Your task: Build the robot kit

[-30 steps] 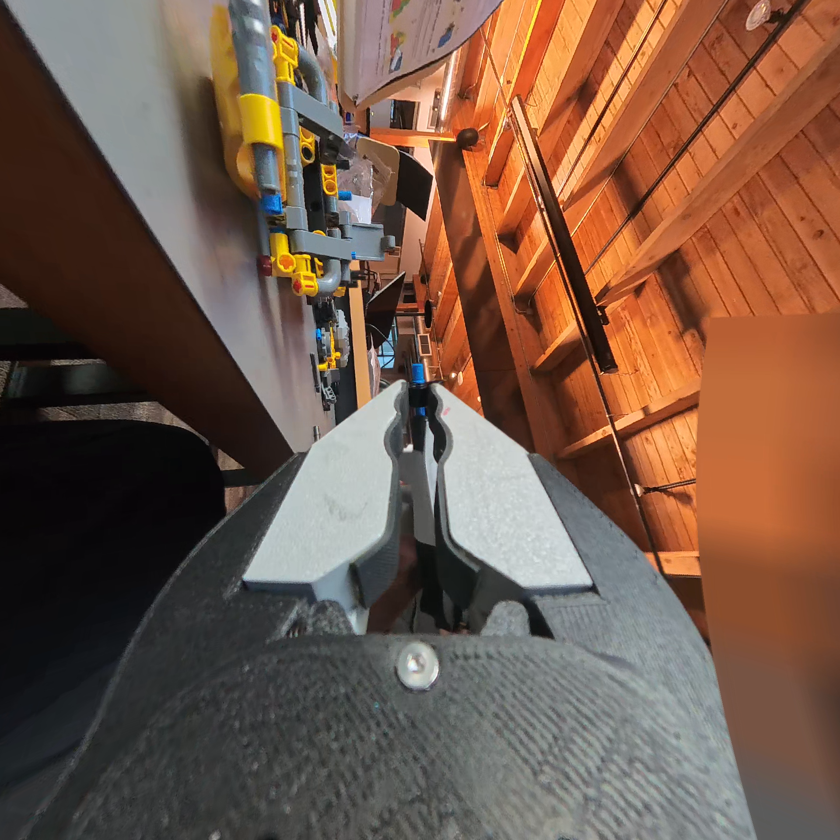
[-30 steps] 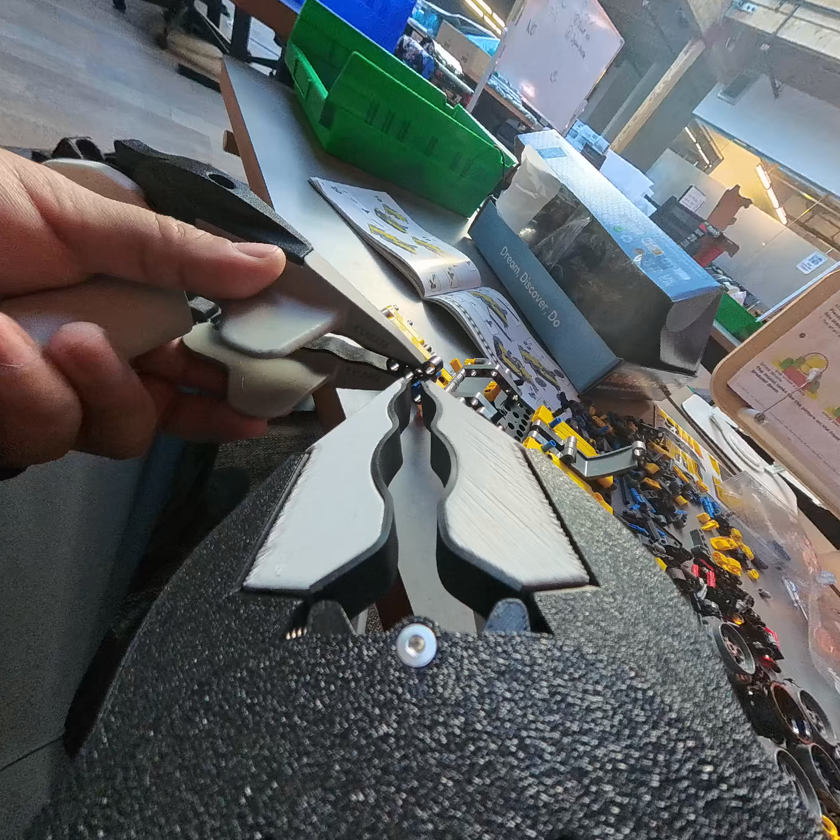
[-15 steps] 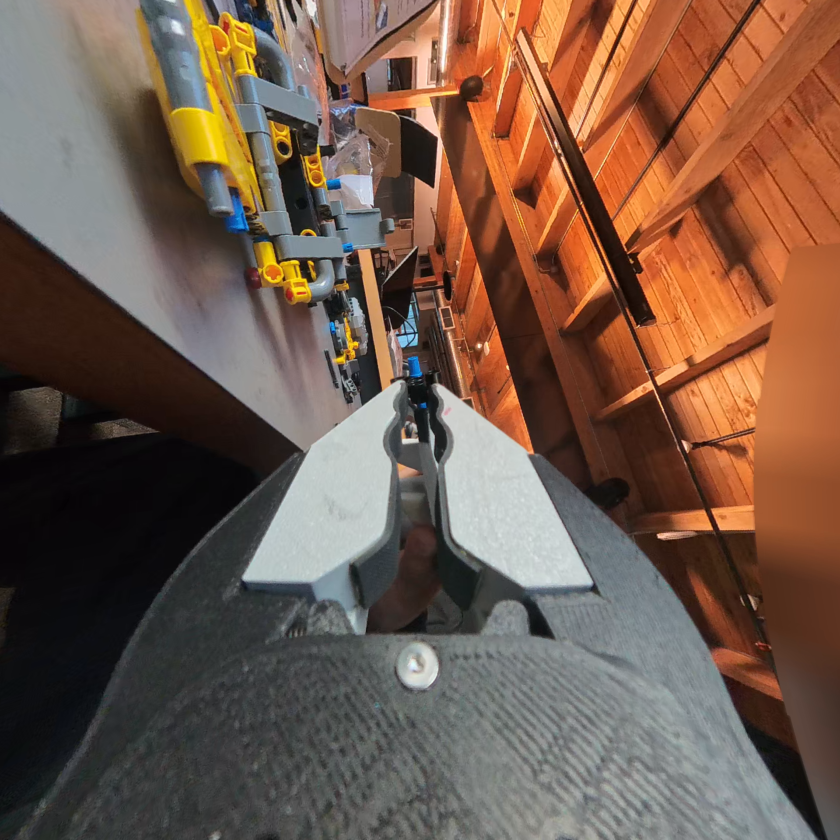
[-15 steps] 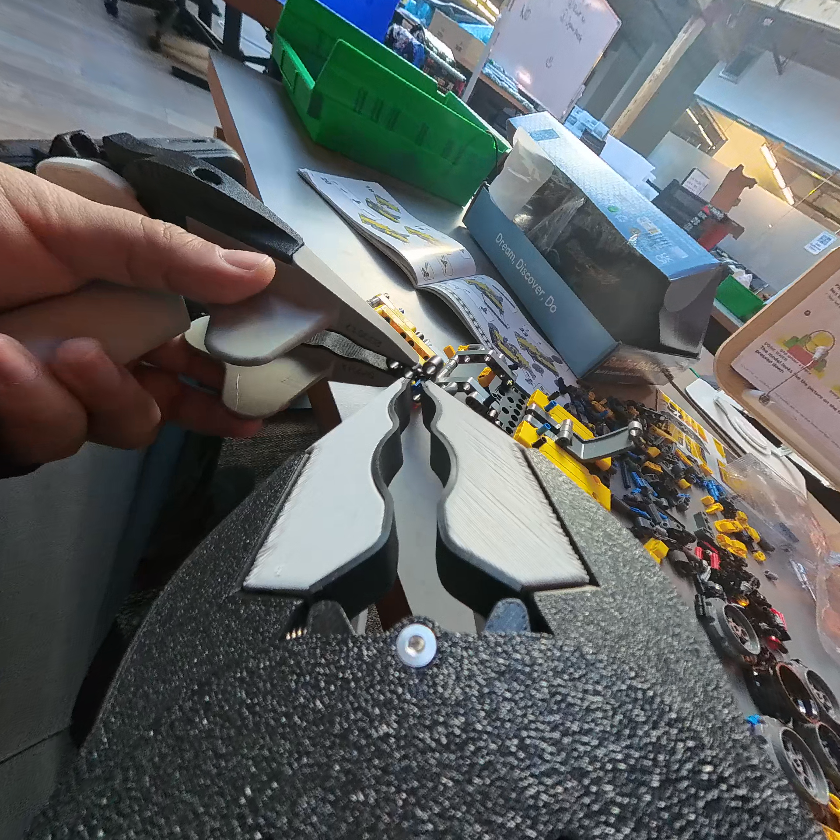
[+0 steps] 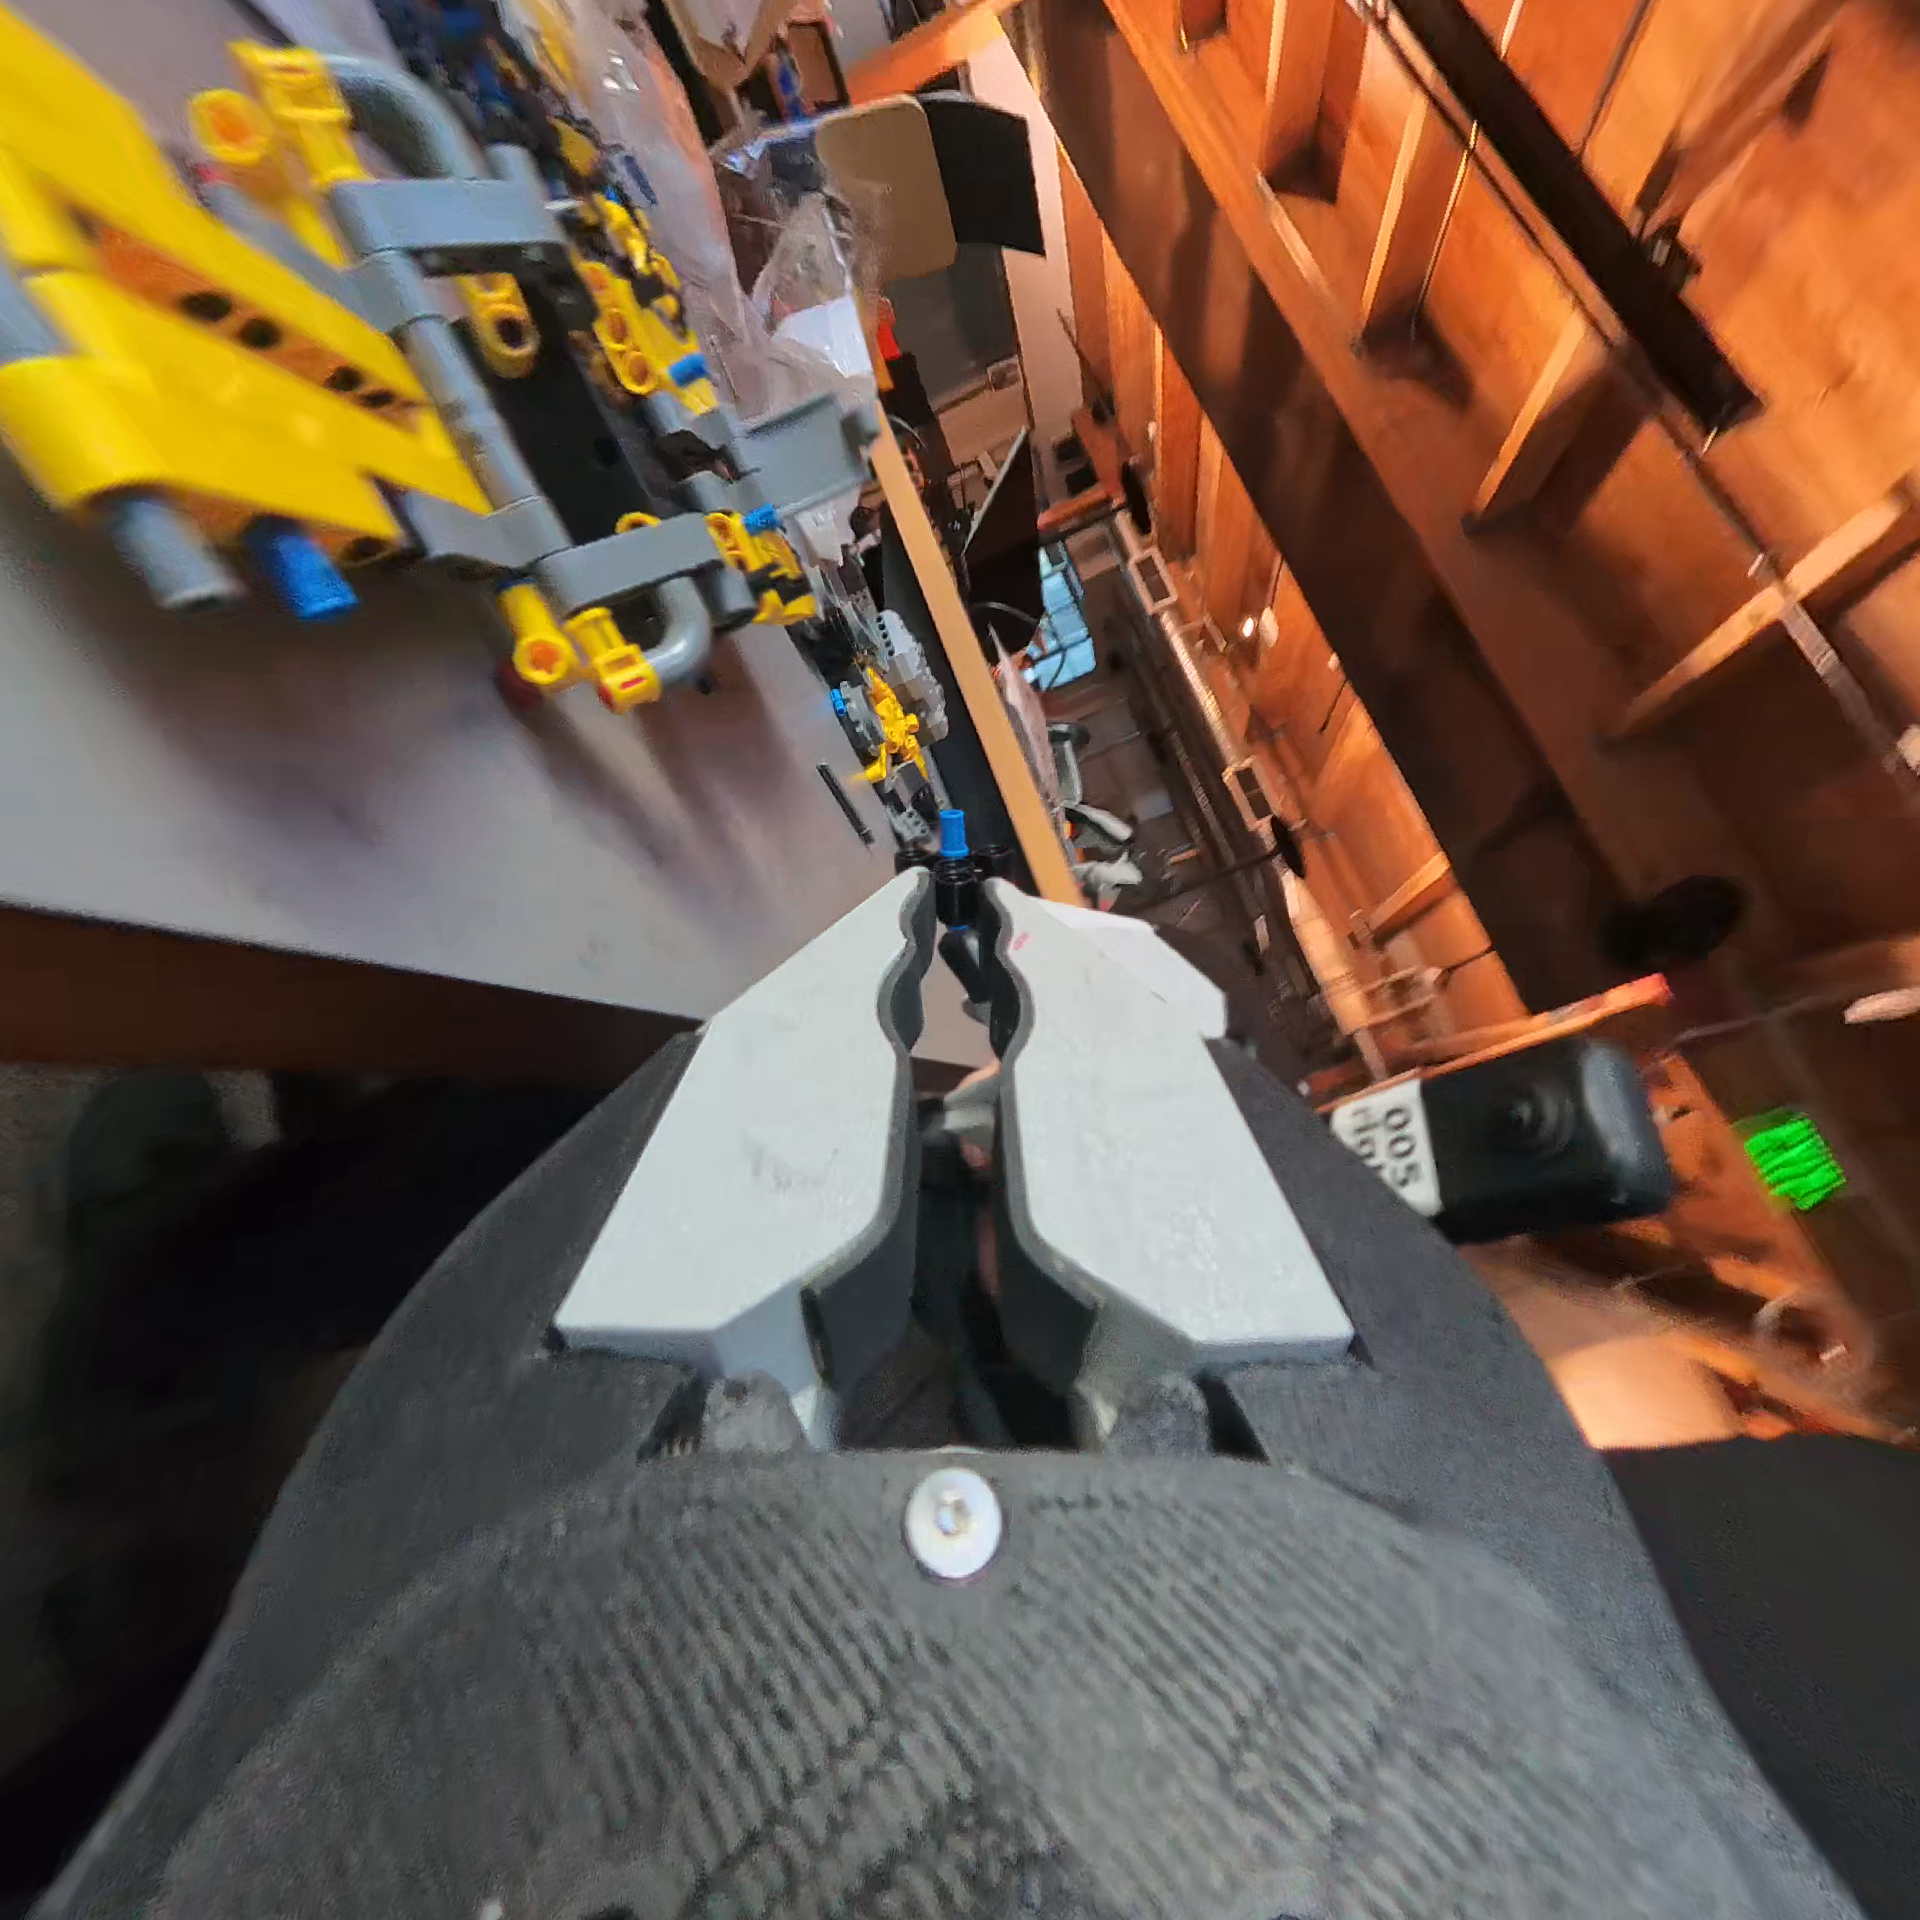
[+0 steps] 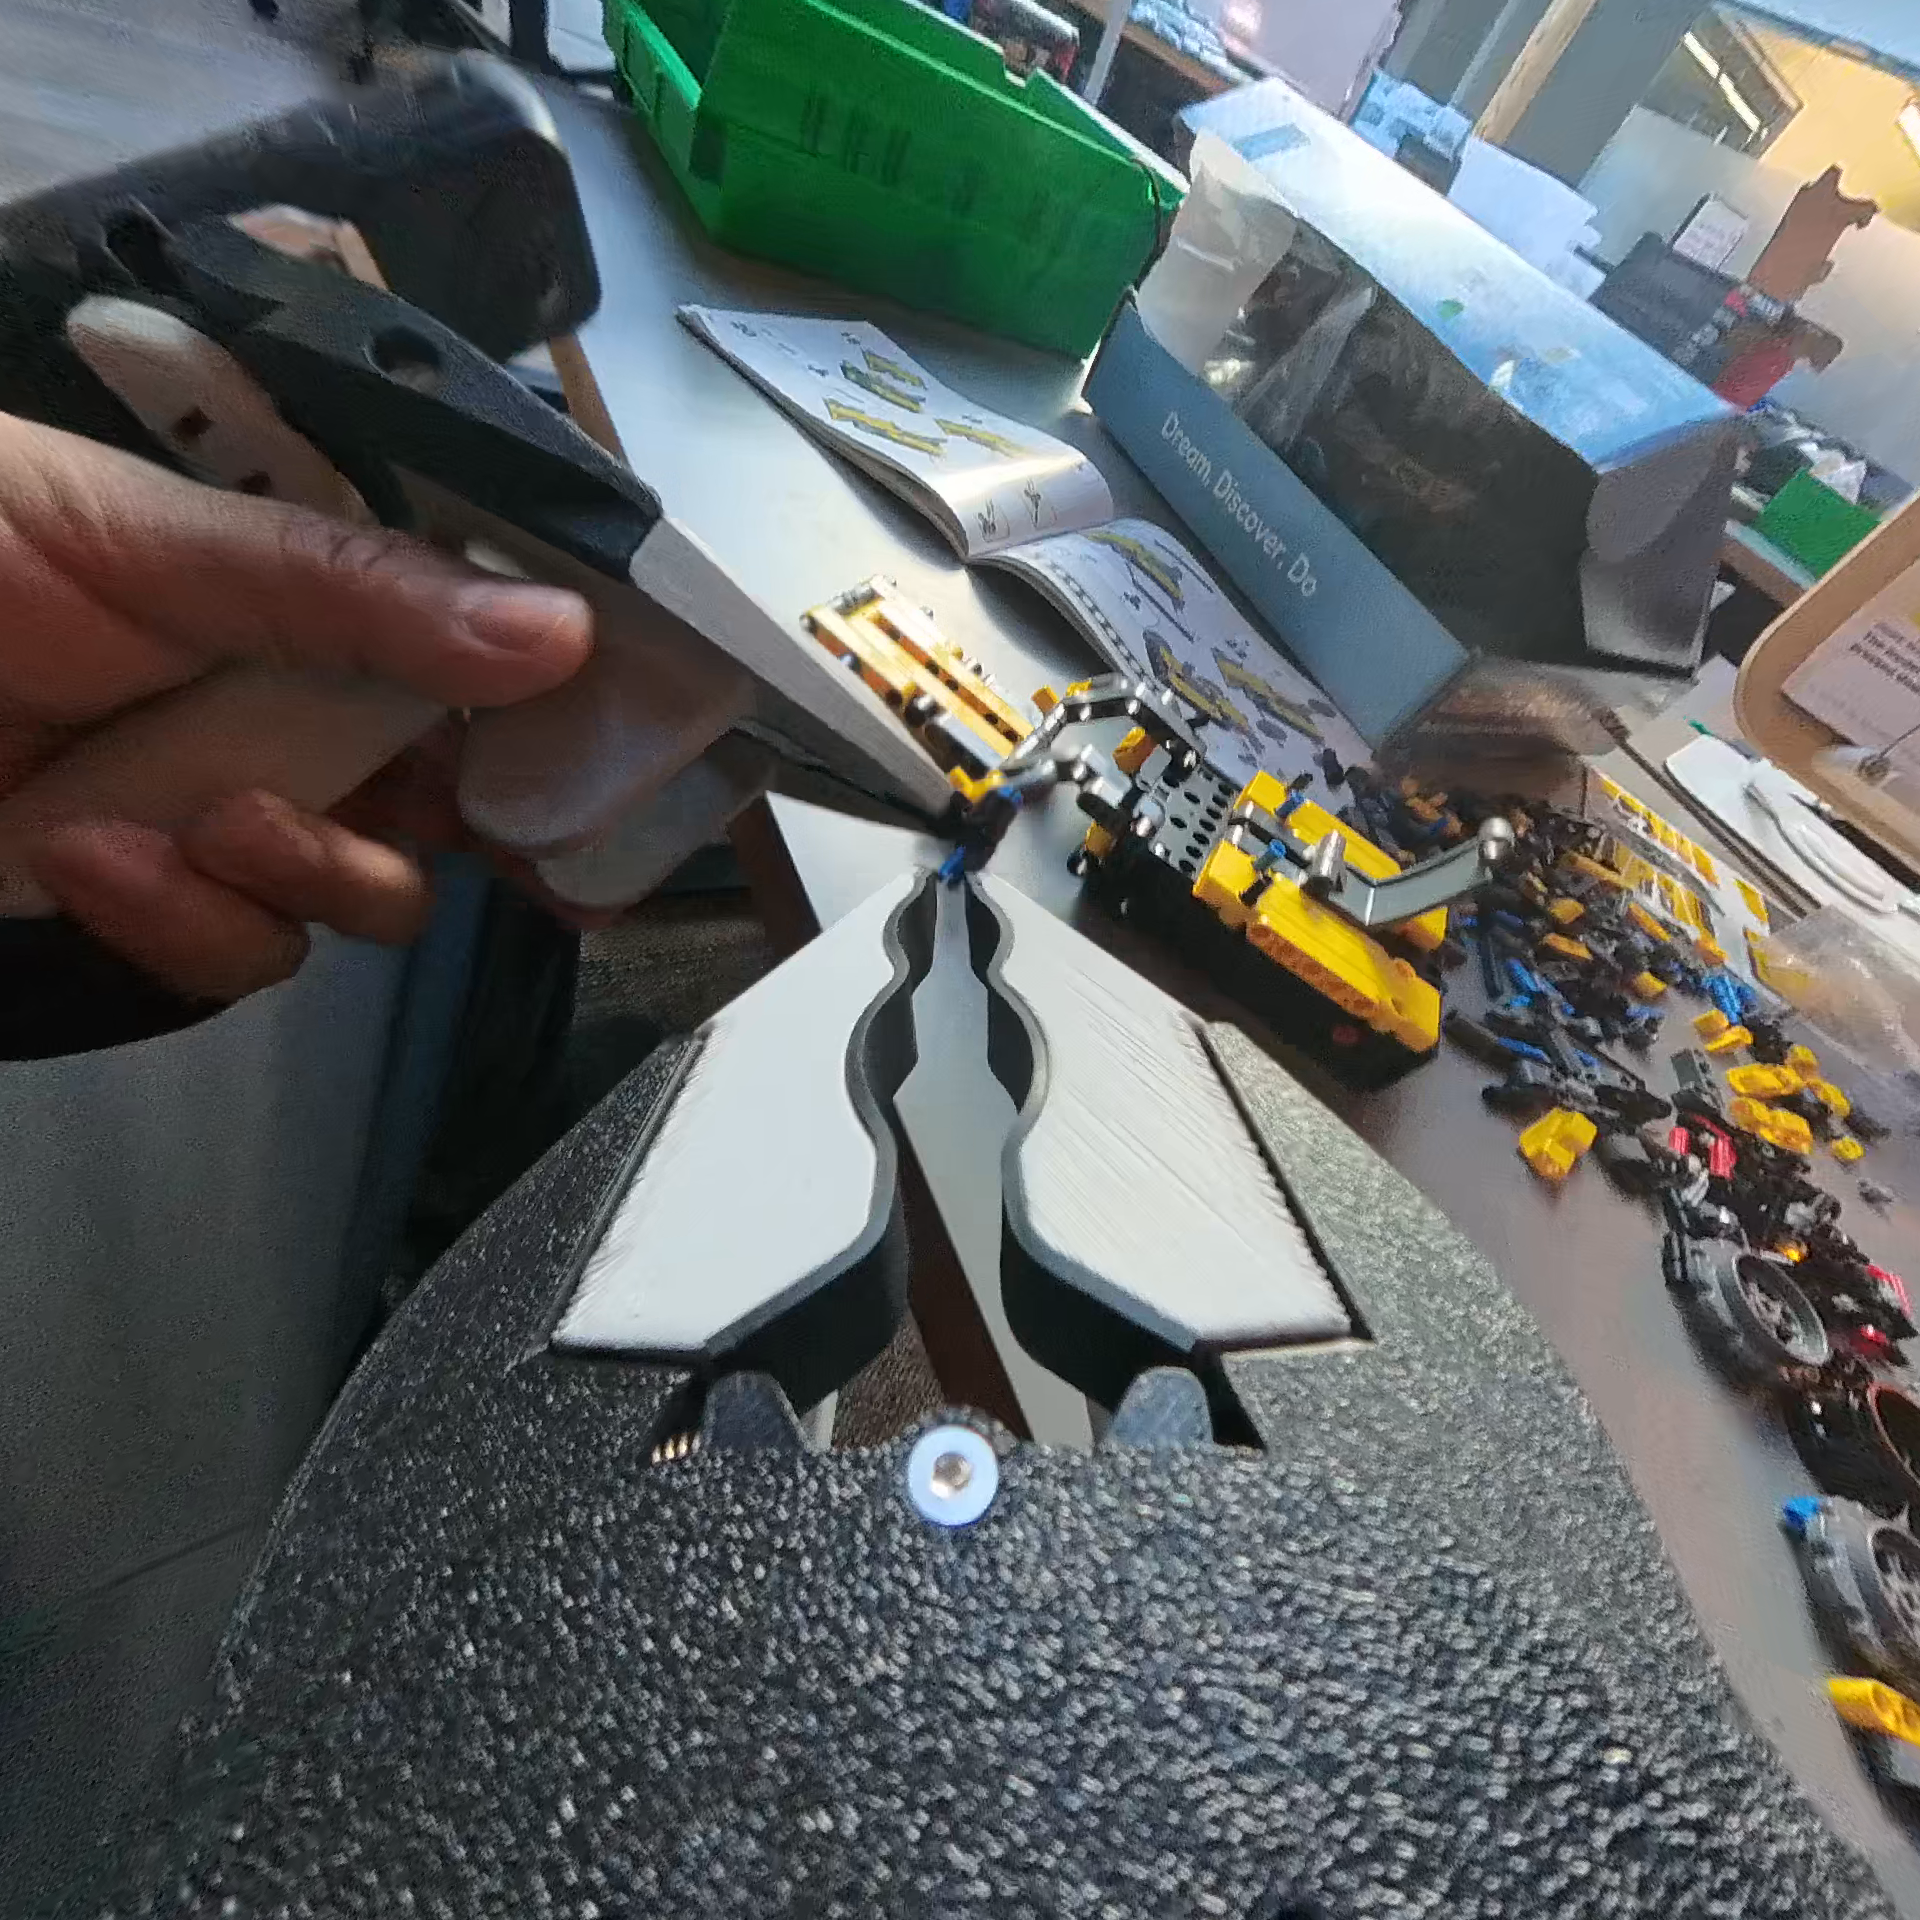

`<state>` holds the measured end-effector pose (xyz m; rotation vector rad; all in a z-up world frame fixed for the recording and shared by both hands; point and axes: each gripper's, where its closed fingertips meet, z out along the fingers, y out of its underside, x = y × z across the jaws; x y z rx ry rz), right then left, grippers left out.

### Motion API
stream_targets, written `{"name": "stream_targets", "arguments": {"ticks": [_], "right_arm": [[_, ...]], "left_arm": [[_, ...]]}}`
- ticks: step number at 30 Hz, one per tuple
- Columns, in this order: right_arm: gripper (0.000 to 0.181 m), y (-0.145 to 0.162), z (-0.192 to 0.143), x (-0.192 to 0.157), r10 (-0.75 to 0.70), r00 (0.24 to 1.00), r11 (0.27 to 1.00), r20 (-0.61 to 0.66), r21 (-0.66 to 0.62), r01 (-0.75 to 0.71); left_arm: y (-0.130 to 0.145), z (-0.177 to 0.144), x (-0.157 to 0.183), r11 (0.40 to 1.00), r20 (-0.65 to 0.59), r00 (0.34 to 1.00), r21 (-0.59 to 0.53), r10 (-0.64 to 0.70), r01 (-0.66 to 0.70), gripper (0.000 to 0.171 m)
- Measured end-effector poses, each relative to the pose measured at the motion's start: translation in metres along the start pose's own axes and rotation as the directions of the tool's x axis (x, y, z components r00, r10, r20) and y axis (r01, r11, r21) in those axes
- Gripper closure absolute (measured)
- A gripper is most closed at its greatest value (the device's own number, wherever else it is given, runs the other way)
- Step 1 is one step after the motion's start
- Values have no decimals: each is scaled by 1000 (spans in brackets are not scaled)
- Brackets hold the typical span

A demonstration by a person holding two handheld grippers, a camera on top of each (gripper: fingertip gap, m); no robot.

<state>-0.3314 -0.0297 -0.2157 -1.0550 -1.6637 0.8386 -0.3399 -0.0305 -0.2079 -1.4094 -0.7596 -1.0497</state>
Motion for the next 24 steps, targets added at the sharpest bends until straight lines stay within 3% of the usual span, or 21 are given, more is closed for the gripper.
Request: {"name": "stream_targets", "arguments": {"ticks": [2,4,7,10,13,18,21,24], "right_arm": [[176,10,-11,4,12,1000,1000,-8,-25,-12],[176,22,-27,17,40,998,998,-45,-55,-43],[176,46,-59,54,139,982,982,-131,-112,-154],[177,73,-85,78,336,935,919,-118,-179,-352],[177,89,-93,82,497,866,836,-56,-238,-494],[165,89,-81,73,643,765,738,43,-304,-603],[155,97,-72,69,619,784,739,32,-362,-569],[155,105,-68,69,572,820,753,-3,-394,-527]], "left_arm": [[3,3,2,987,12,987,-19,159,-158,167],[3,4,3,920,45,919,-41,391,-390,167],[5,7,6,750,60,748,-95,661,-655,167],[14,14,11,582,21,585,-141,811,-801,167],[22,22,8,435,-8,443,-173,896,-883,167],[26,26,-1,269,-26,279,-194,960,-943,167],[23,23,-7,214,-16,222,-199,975,-956,167],[20,21,-8,216,-7,222,-190,975,-958,167]]}}
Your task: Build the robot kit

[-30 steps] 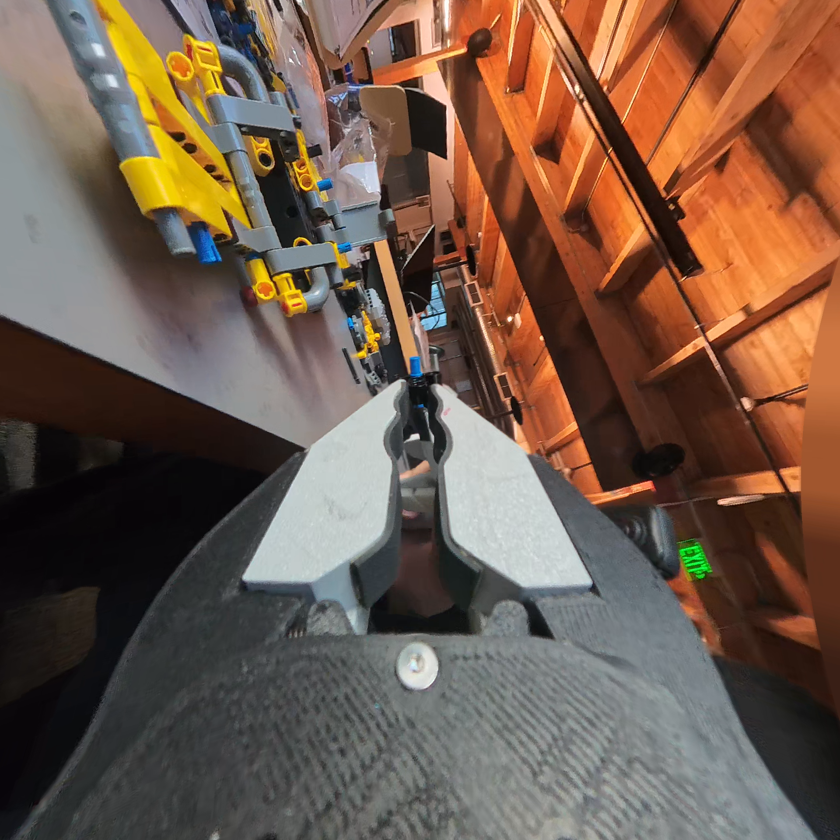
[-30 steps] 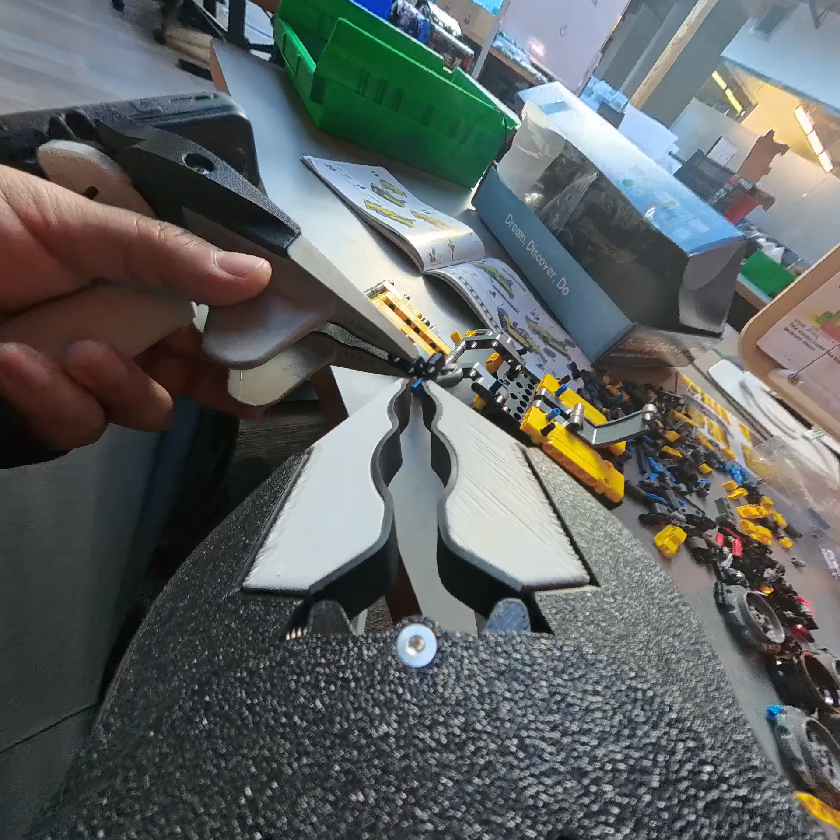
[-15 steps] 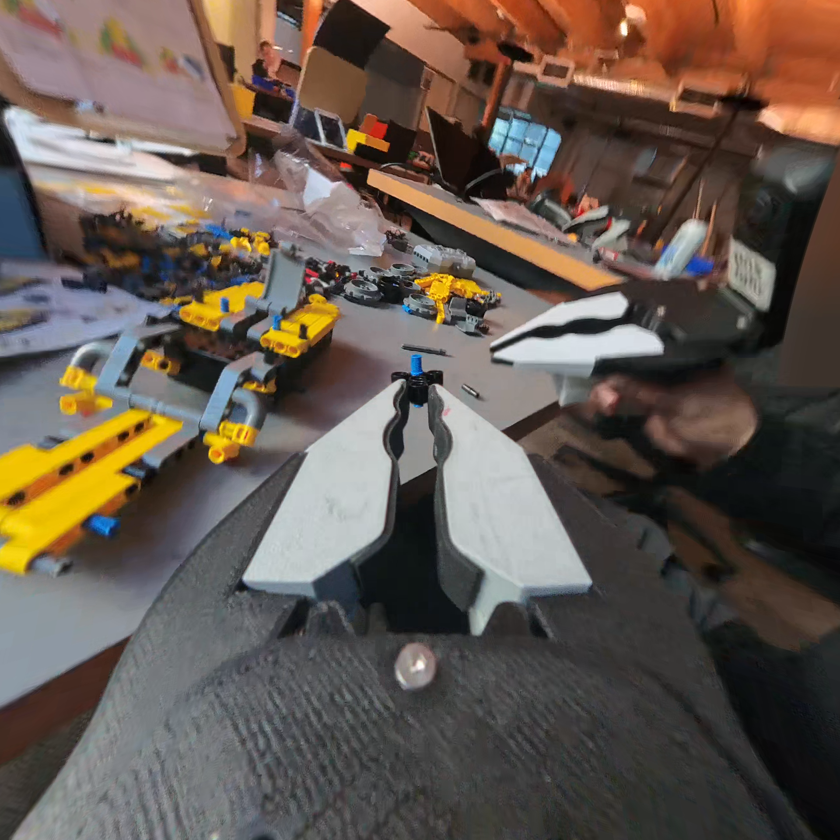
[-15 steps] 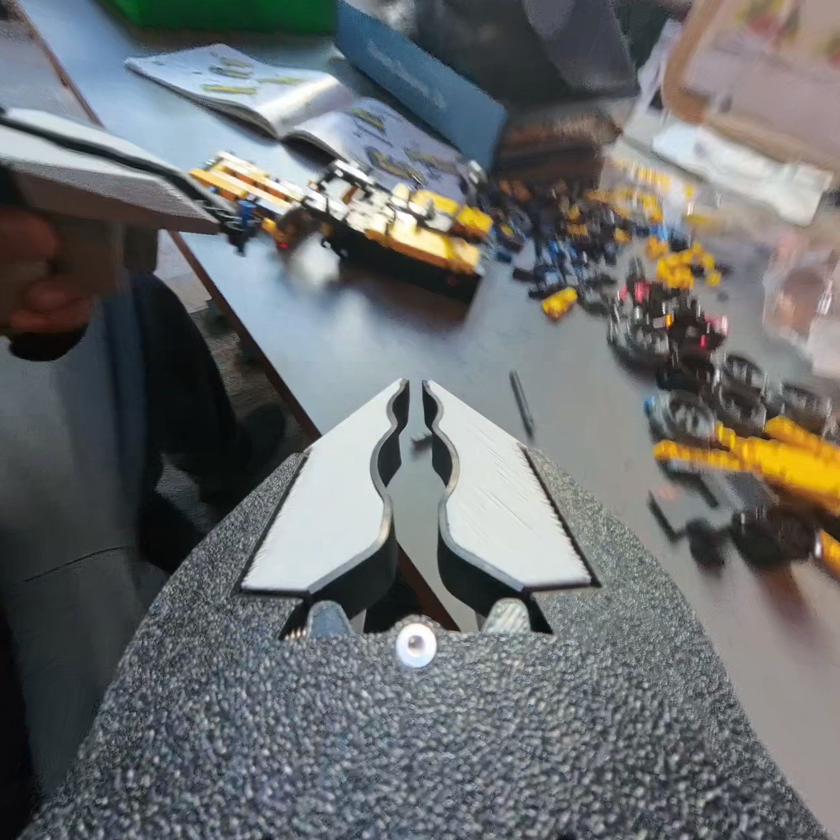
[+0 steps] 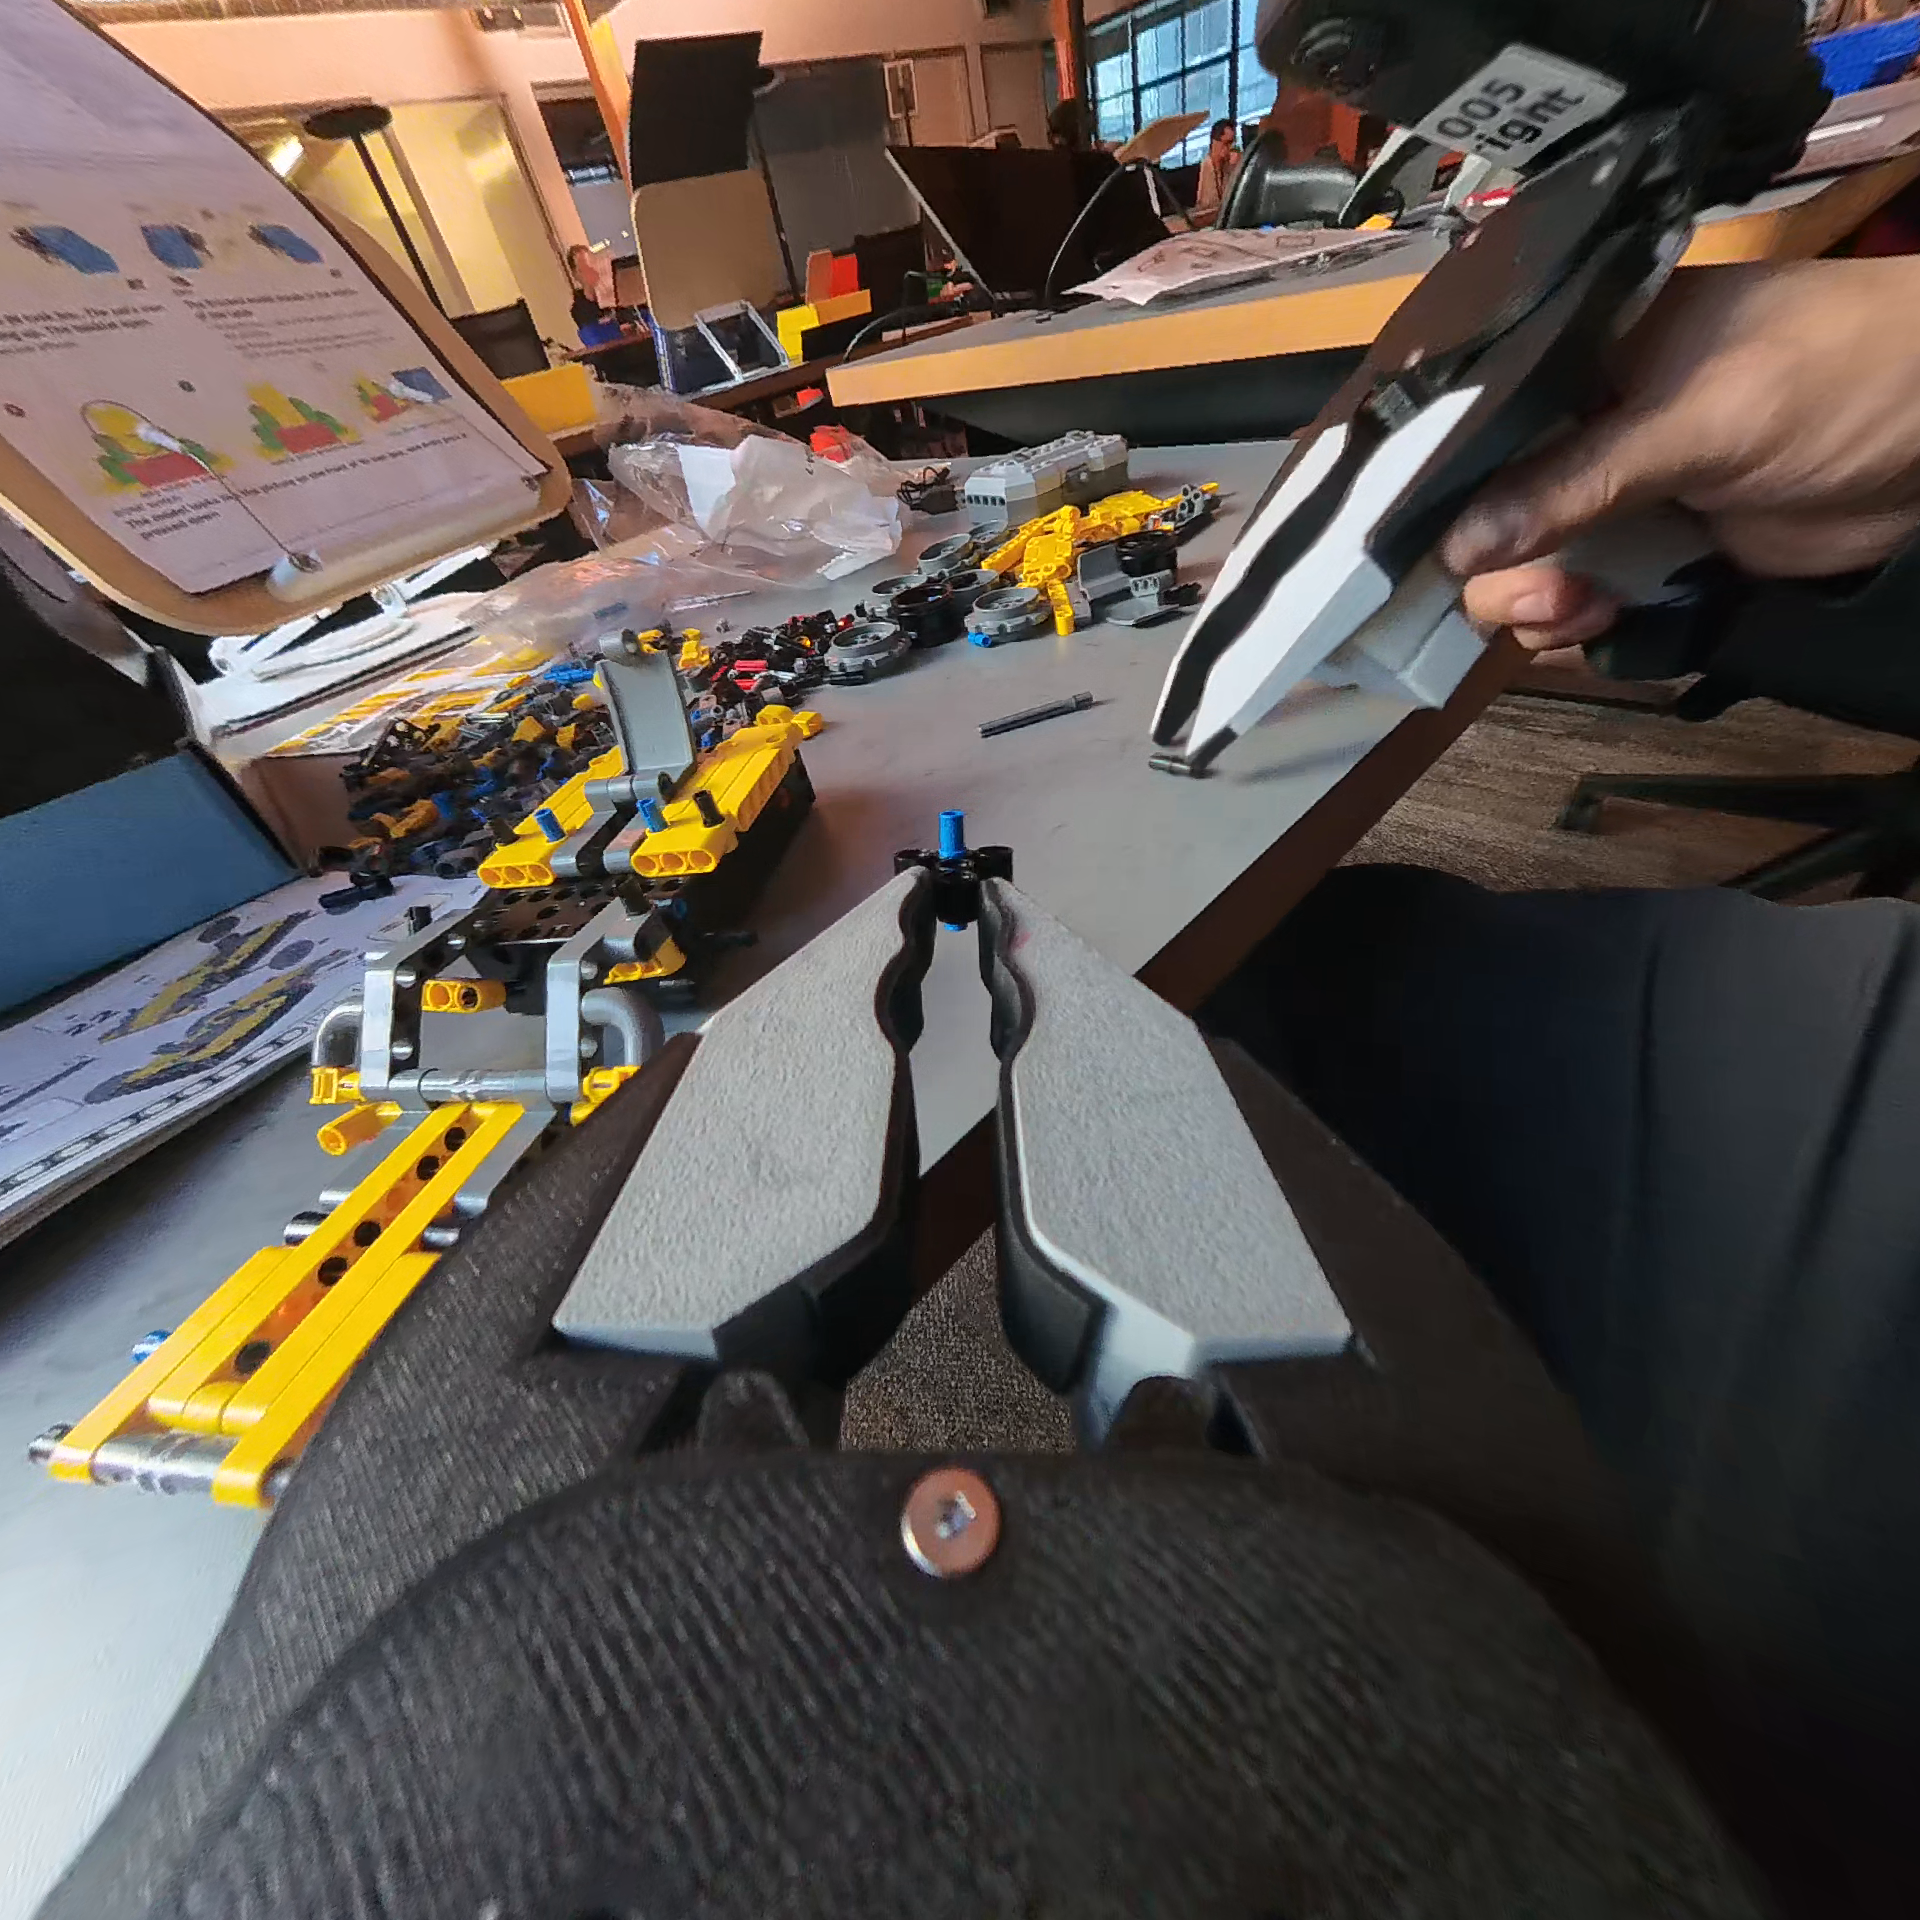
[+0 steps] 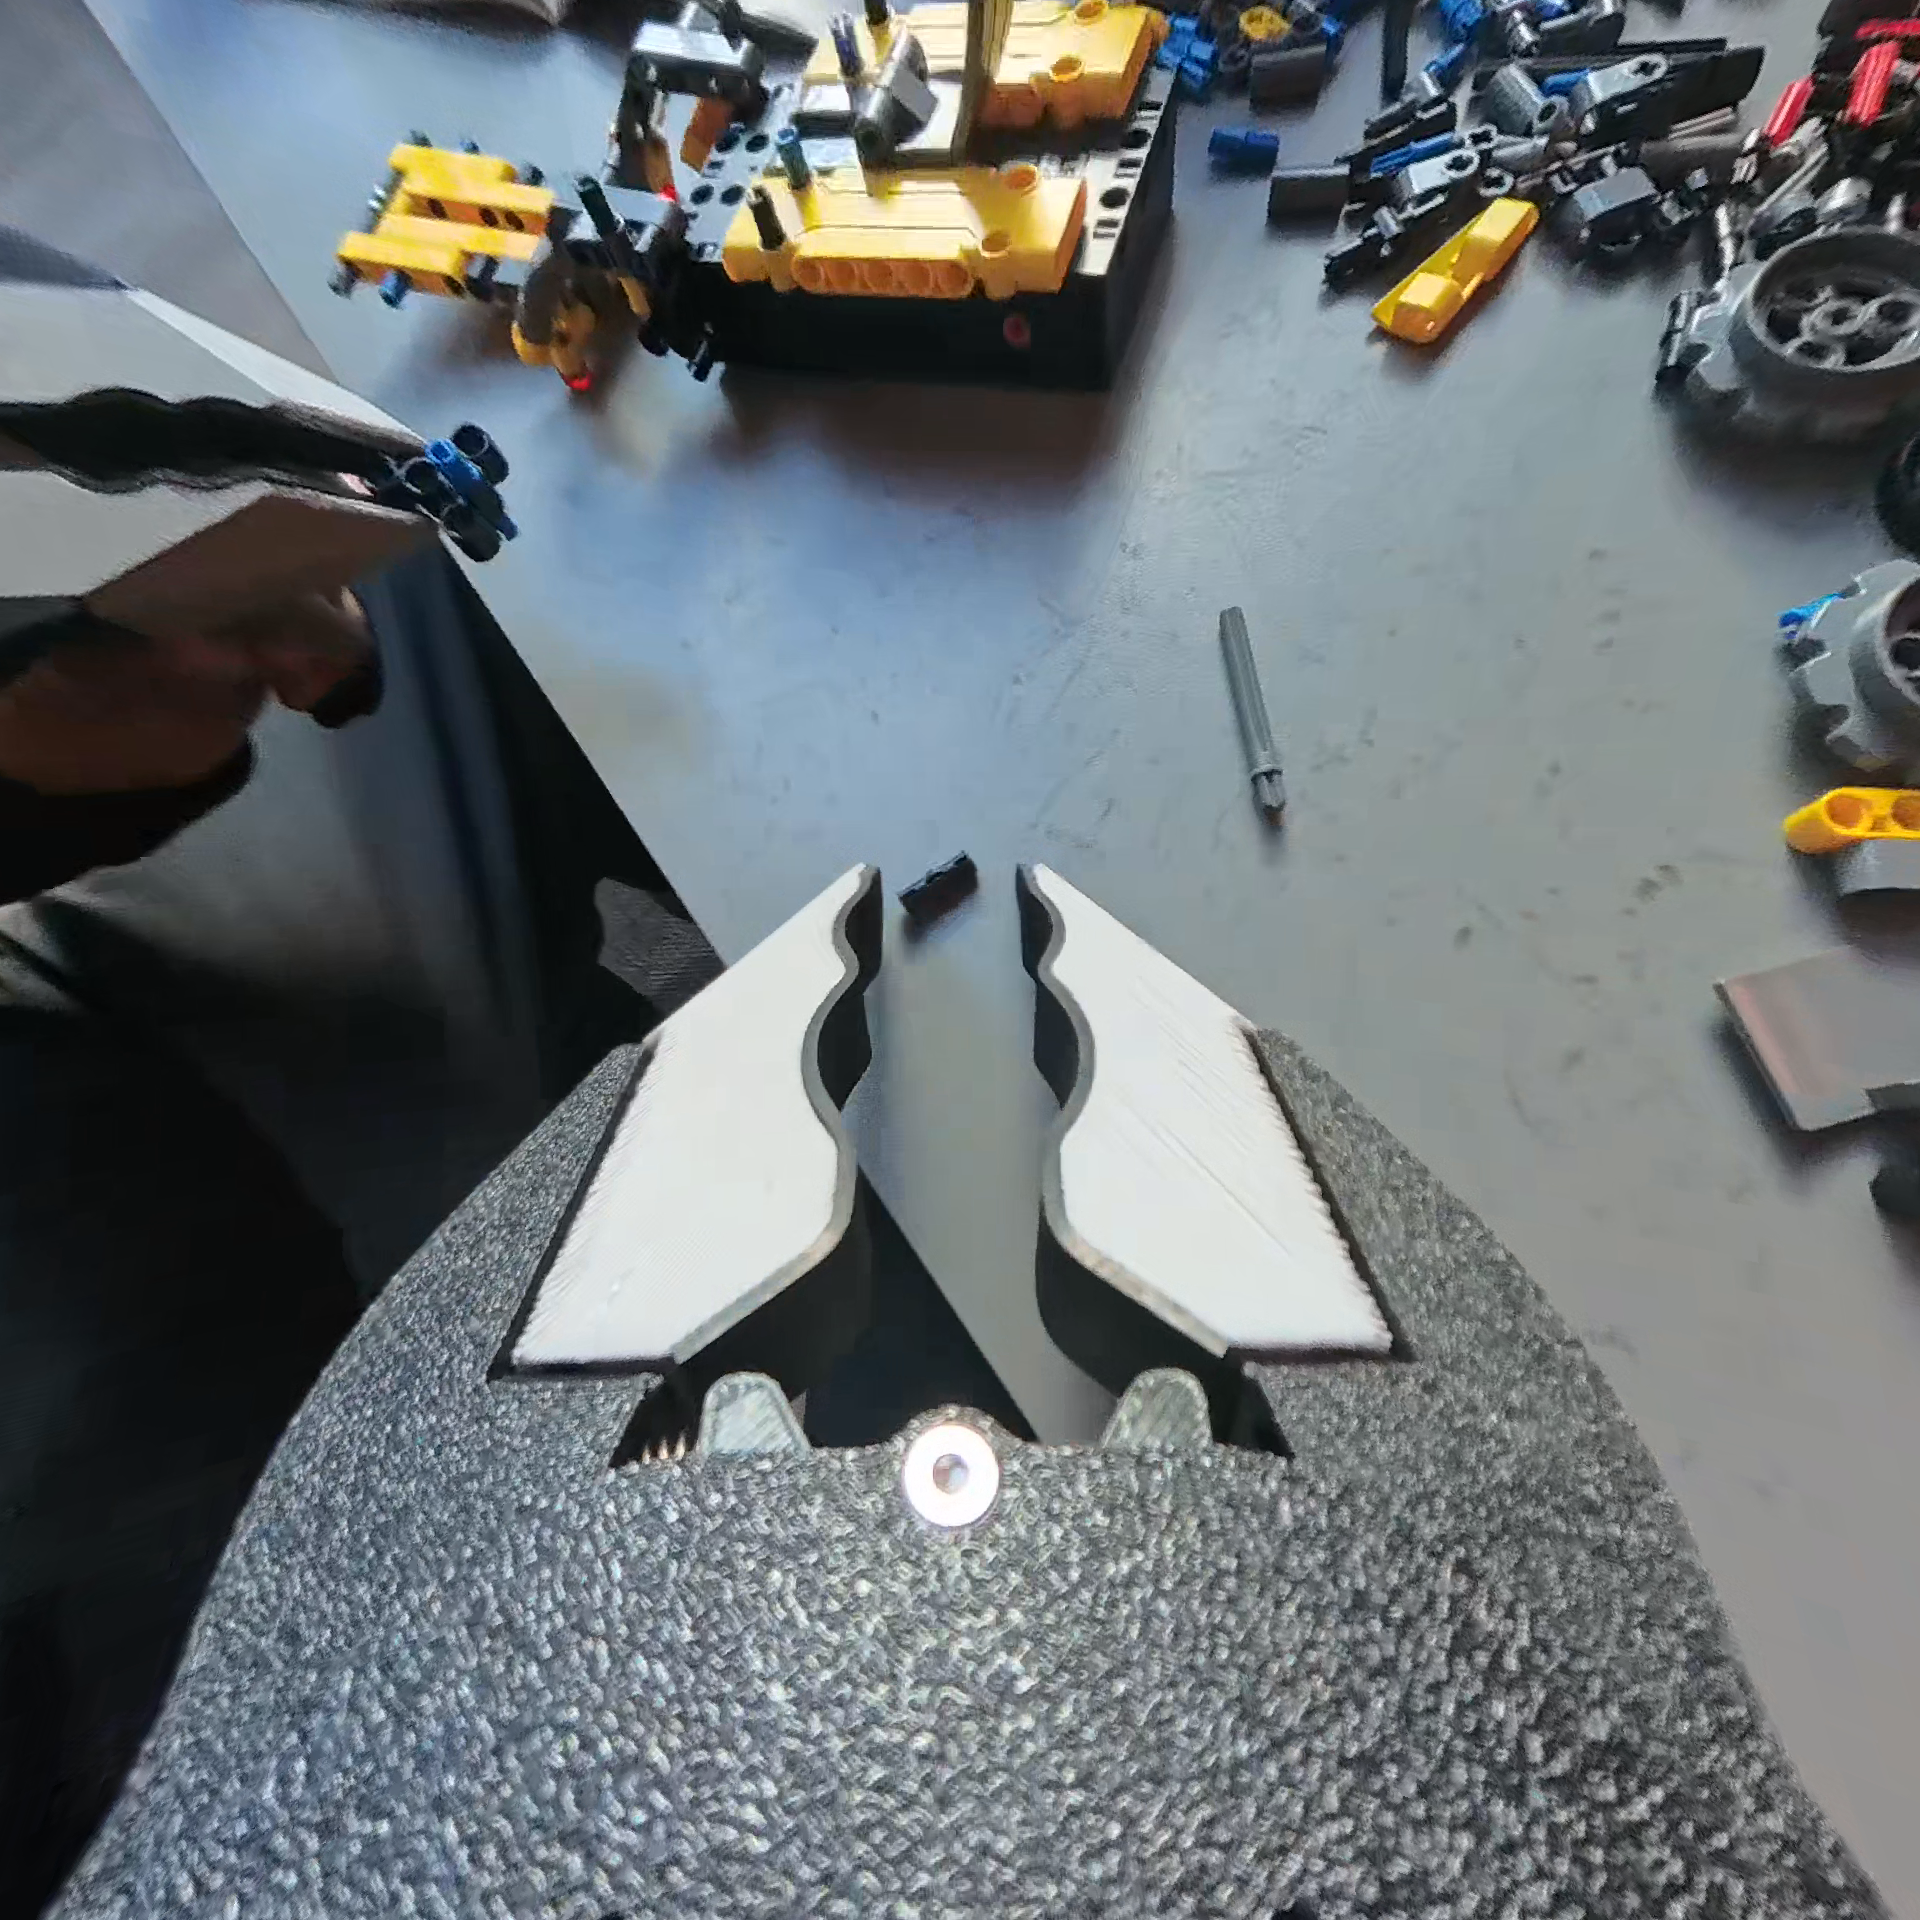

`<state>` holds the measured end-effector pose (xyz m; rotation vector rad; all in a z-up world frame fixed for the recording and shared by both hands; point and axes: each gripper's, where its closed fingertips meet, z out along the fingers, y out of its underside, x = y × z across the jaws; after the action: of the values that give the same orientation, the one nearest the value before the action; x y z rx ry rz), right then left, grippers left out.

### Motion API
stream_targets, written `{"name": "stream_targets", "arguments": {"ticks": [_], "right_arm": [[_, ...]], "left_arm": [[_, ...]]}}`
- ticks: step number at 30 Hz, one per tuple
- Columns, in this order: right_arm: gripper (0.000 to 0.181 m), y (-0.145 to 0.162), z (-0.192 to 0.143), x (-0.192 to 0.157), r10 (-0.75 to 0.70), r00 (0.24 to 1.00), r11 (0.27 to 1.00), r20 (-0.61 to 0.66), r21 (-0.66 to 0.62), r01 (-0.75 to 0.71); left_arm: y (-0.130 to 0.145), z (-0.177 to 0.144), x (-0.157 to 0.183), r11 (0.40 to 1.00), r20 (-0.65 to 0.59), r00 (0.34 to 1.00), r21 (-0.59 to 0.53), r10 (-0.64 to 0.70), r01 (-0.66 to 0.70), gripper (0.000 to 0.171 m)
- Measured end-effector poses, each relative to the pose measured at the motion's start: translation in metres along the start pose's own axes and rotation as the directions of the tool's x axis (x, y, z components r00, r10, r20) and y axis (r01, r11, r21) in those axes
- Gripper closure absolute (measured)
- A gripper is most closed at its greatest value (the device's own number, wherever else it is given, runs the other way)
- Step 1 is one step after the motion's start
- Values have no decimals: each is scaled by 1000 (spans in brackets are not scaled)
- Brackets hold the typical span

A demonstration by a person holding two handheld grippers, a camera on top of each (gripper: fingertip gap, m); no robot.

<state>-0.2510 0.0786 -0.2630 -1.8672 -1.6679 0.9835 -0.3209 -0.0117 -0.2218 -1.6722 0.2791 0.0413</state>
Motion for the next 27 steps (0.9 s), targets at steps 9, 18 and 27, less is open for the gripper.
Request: {"name": "stream_targets", "arguments": {"ticks": [9,18,27], "right_arm": [[169,1,-12,5,29,999,999,20,-29,-28],[176,-1,6,-1,-81,997,992,-7,-98,80],[176,-7,18,-20,-204,979,975,31,-89,206]], "left_arm": [[14,1,4,1000,-37,999,-23,-8,8,166],[30,5,6,996,-50,997,-66,-61,57,167],[36,8,7,990,-43,995,-113,-92,86,167]]}}
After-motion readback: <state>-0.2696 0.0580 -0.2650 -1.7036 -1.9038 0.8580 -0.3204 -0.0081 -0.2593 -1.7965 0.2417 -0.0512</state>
